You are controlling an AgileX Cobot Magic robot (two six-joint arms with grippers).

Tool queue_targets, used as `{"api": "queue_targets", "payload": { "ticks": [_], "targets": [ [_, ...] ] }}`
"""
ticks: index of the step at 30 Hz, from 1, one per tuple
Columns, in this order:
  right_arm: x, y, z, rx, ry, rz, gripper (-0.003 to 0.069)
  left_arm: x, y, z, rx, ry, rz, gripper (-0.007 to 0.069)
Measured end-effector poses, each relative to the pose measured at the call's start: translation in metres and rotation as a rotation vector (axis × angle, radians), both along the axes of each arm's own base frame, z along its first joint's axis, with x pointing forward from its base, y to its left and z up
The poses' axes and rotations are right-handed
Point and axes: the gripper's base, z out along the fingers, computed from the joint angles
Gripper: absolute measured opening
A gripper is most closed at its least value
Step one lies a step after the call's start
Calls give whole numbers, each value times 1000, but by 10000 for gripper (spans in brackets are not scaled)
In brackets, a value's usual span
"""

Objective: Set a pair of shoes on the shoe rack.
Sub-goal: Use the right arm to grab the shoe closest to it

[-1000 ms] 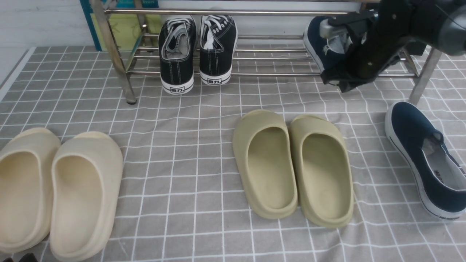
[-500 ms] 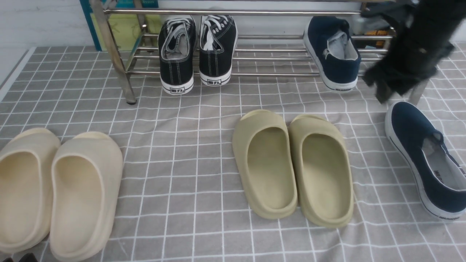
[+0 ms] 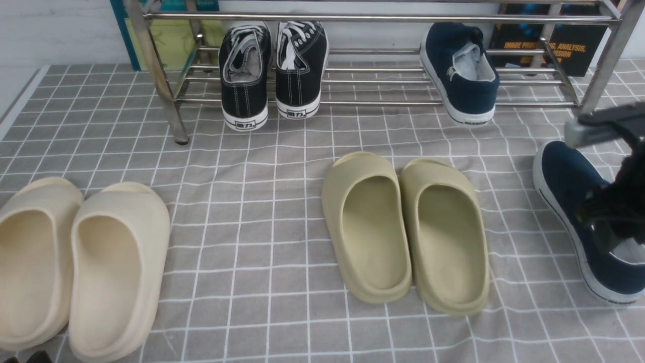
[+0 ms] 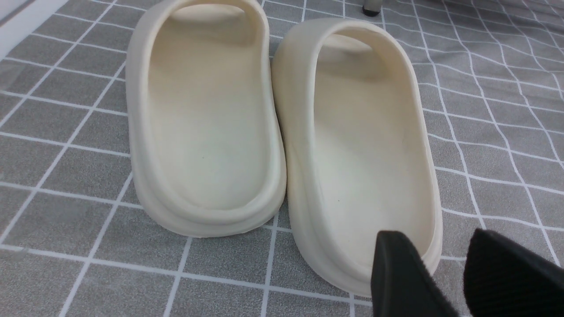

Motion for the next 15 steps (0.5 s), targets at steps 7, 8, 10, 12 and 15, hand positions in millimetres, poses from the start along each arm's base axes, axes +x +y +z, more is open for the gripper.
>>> {"api": "queue_targets", "payload": {
  "ticks": [7,8,10,12,15],
  "targets": [
    [19,-5,-42,-20,-12,-2,384,0,0,0,0,0,0,239],
    [22,-4,-47,-21,-9,0,374,0,0,0,0,0,0,239],
    [26,-4,-57,-21,5,1,336,0,0,0,0,0,0,239],
    [28,-4,-64,-27,23,4,263,0,0,0,0,0,0,239],
    [27,-5,-62,-35,22,8,127,0,0,0,0,0,0,239]
  ]
}}
